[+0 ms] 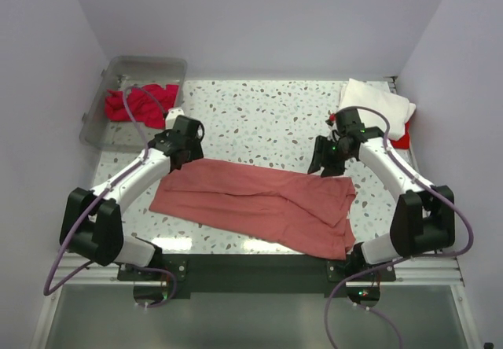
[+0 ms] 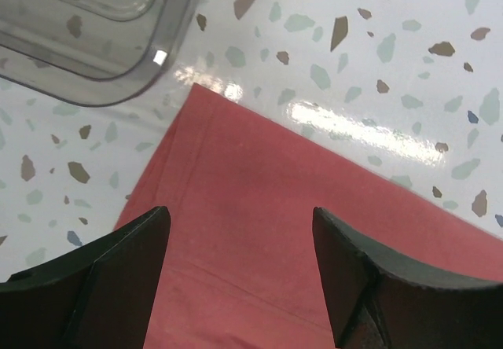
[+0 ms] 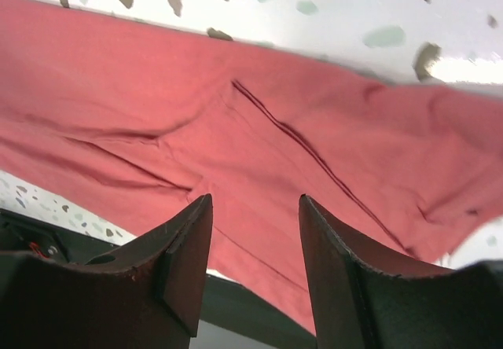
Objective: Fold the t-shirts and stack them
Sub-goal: Fold the tshirt
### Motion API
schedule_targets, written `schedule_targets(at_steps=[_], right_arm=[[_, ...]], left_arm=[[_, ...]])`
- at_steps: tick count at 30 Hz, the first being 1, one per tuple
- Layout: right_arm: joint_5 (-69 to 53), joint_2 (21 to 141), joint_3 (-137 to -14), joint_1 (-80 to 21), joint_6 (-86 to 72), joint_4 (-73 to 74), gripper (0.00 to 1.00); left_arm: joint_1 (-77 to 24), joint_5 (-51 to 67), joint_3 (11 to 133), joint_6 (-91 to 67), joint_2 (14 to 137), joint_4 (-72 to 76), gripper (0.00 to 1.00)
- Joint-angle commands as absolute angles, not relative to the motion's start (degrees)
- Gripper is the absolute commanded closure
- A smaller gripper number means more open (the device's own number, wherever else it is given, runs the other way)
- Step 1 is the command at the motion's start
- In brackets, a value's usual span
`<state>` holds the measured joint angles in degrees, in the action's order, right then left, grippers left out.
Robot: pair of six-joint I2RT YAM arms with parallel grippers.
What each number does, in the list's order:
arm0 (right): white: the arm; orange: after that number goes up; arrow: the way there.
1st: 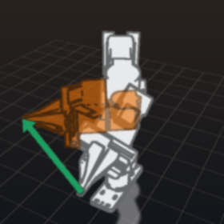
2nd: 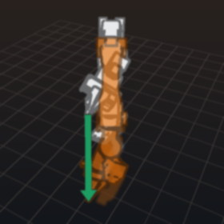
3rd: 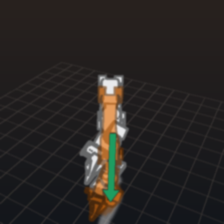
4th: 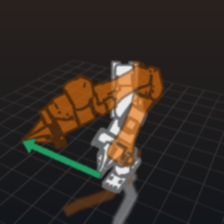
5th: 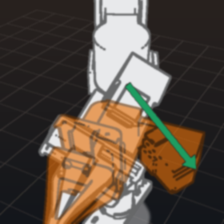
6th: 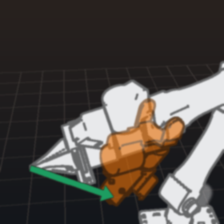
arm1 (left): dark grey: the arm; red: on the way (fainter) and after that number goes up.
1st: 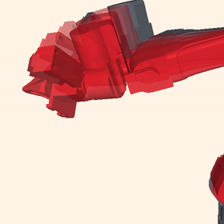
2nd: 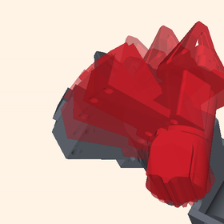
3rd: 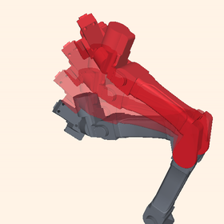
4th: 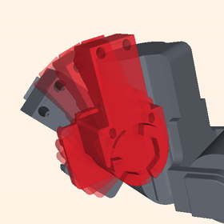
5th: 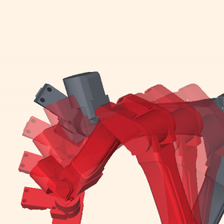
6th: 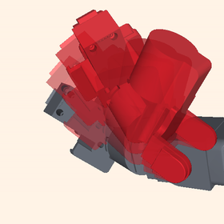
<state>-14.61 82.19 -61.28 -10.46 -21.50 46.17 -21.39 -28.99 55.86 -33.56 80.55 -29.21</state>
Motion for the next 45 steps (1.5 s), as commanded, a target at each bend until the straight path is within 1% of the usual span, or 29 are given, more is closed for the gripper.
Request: schedule_targets(at_steps=[1, 10, 20, 30, 38, 43, 44, 45], right_arm=[[-16.3, 85.8, -63.9, -13.4, -22.2, 40.0, 0.48], [-15.2, 96.1, -66.0, -16.4, -20.4, 35.9, 0.47], [-14.8, 102.2, -67.9, -17.5, -18.9, 34.0, 0.49], [-15.3, 102.2, -68.0, -18.5, -19.4, 35.2, 0.60], [-15.0, 101.1, -65.7, -19.2, -19.8, 35.7, 0.64], [-15.0, 100.3, -65.4, -19.3, -19.5, 36.7, 0.74], [-15.1, 100.0, -65.5, -19.4, -19.3, 37.0, 0.79], [-15.4, 99.9, -65.5, -19.4, -19.2, 37.3, 0.82]], left_arm=[[-22.7, -25.3, 55.5, -36.4, 82.1, -27.2, 0.22], [-23.4, -21.8, 50.9, -38.0, 85.2, -25.0, 0.21], [-23.4, -21.8, 50.8, -37.6, 87.3, -24.7, 0.21], [-23.4, -22.0, 51.5, -37.5, 88.6, -24.9, 0.21], [-23.4, -22.2, 51.7, -37.3, 89.3, -24.7, 0.20], [-23.4, -22.6, 51.8, -37.0, 89.2, -24.8, 0.20], [-23.4, -22.7, 51.7, -36.9, 89.2, -24.7, 0.20], [-23.4, -22.7, 51.7, -37.0, 89.2, -24.8, 0.20]])
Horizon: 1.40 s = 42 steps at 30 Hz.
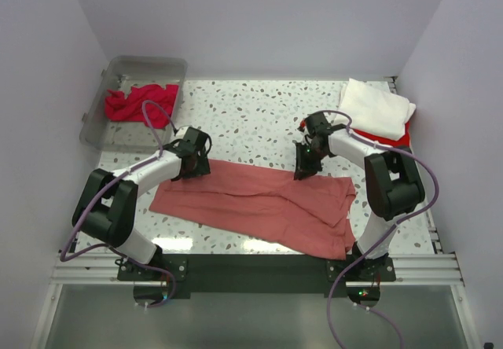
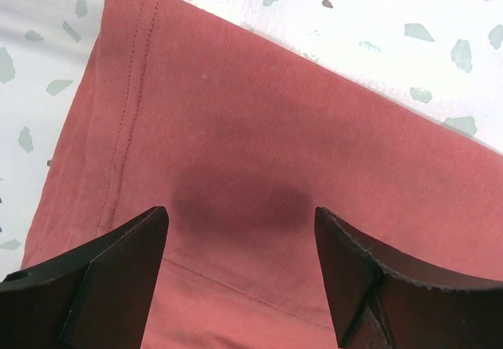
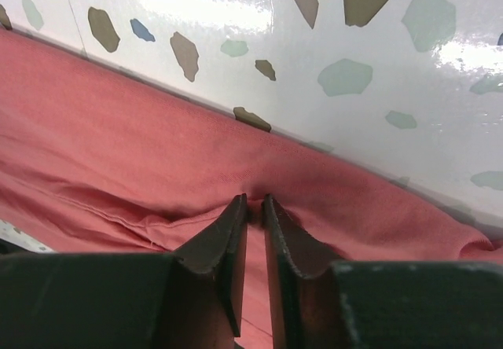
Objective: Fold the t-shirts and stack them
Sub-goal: Fold the tshirt
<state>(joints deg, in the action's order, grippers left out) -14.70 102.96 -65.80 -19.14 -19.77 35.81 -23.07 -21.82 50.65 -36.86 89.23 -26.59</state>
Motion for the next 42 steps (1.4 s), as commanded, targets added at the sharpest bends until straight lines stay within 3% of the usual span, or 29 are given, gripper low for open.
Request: schedule_targets(at_steps=[1, 5, 42], right_arm=[[-15.6, 99.8, -65.5, -19.4, -19.1, 38.0, 0.86], [-16.5, 97.7, -65.0, -20.0, -19.0, 39.5, 1.00], [-13.7, 79.2, -55.3, -39.8, -36.8, 50.5, 1.00]], left_arm=[[-23.4, -22.8, 51.6, -37.1, 89.2, -24.8, 0.20], [-23.4, -22.7, 50.8, -37.3, 88.9, -24.6, 0.19], [-23.4, -21.9, 46.4, -35.9, 85.6, -22.9, 0.19]])
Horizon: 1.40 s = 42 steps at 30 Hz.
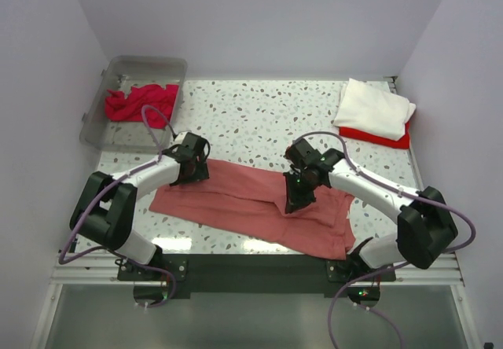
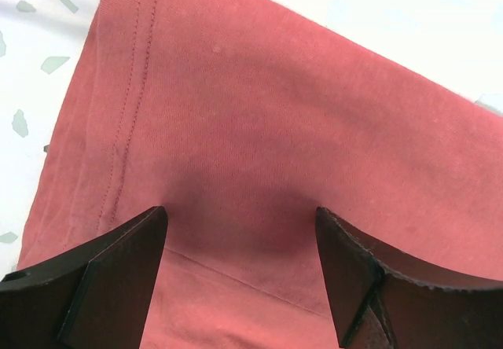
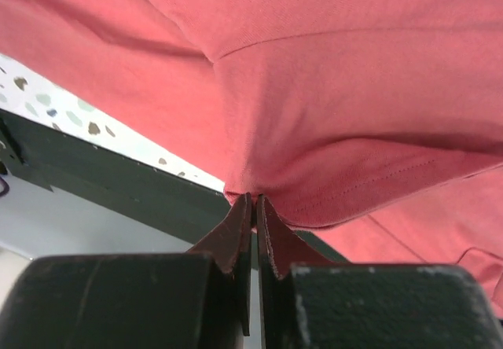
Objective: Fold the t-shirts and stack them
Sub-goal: Fold the tshirt
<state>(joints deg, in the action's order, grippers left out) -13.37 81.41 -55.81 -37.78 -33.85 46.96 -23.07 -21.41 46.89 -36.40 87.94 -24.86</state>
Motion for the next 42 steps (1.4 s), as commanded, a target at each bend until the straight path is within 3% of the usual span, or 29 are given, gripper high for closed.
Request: schedule_targets(at_steps=[1, 3, 4, 6, 11, 14, 25, 29, 42], right_arm=[[-13.6, 78.8, -55.2, -40.4, -37.2, 51.1, 0.96], [-14.2, 78.4, -54.8, -42.6, -38.0, 52.5, 0.88], [-14.9, 78.1, -54.6, -43.1, -38.1, 52.9, 0.77], [-17.4, 77.3, -54.1, -44.6, -38.2, 53.5, 0.65], [-20.3, 74.6, -55.0, -45.4, -37.2, 54.3, 0.53], [-13.0, 75.7, -57.5, -45.4, -36.6, 57.2, 0.46], [-0.4, 82.7, -62.3, -37.2, -36.7, 50.8, 0.45], [-0.2, 84.2, -60.2, -32.4, -33.8, 49.3, 0.45], [0.4, 83.9, -48.8, -31.7, -33.6, 46.8, 0.46]], left_arm=[[-23.4, -22.0, 46.1, -35.9, 85.4, -22.8, 0.19], [-23.4, -22.2, 46.2, -35.8, 85.3, -22.8, 0.19], [-23.4, -22.3, 46.3, -35.7, 85.3, -22.8, 0.19], [-23.4, -22.3, 46.5, -35.6, 85.3, -22.8, 0.19], [-23.4, -22.4, 48.2, -35.3, 86.2, -22.8, 0.19], [-23.6, -22.1, 50.4, -34.9, 87.3, -22.9, 0.19], [-24.7, -23.3, 54.1, -33.6, 89.1, -24.7, 0.18], [-24.8, -23.8, 51.9, -33.7, 87.4, -24.6, 0.18], [-24.7, -23.0, 50.2, -33.8, 88.1, -23.6, 0.18]])
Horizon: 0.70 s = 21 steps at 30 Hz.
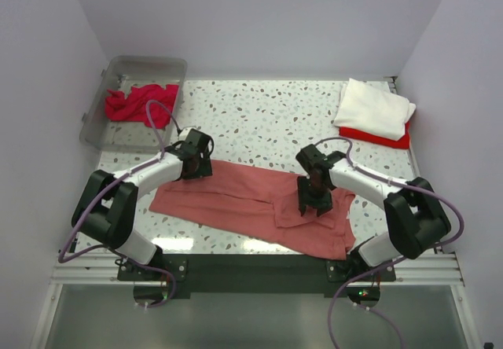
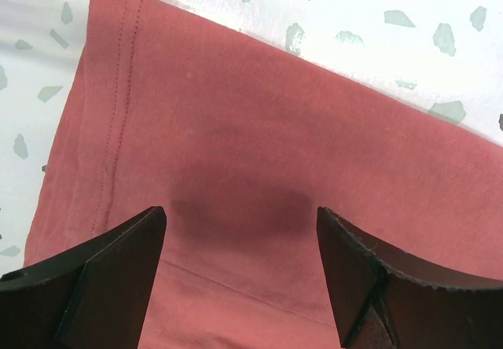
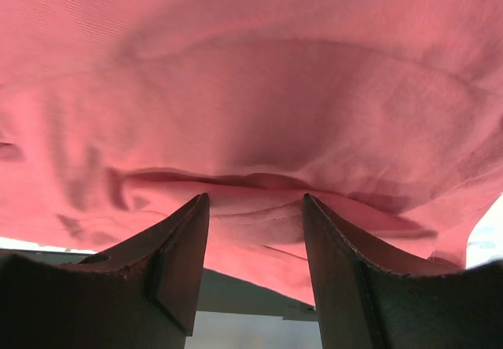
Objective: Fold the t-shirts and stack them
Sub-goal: Fold the tshirt
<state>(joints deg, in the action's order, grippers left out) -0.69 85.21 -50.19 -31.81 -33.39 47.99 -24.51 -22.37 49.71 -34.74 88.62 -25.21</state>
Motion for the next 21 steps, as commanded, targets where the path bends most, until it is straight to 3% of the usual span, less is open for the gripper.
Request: schedule_targets(at_steps=[1, 7, 14, 21], right_arm=[[0.1, 83.6, -48.2, -31.7, -33.7, 47.0, 0.46], [-2.2, 78.7, -47.1, -31.8, -35.1, 50.4, 0.46], [-14.5, 75.9, -43.5, -32.3, -35.5, 51.9, 0.46], [-8.4, 73.0, -49.2, -32.8, -35.4, 57.2, 0.46]], left_arm=[[-24.7, -23.0, 50.4, -33.8, 88.2, -23.6, 0.18], [-24.7, -22.8, 50.8, -33.3, 89.1, -22.9, 0.17], [-24.7, -22.2, 50.4, -33.7, 90.1, -22.0, 0.17], [-24.7, -22.0, 50.0, -33.8, 90.3, -20.9, 0.17]])
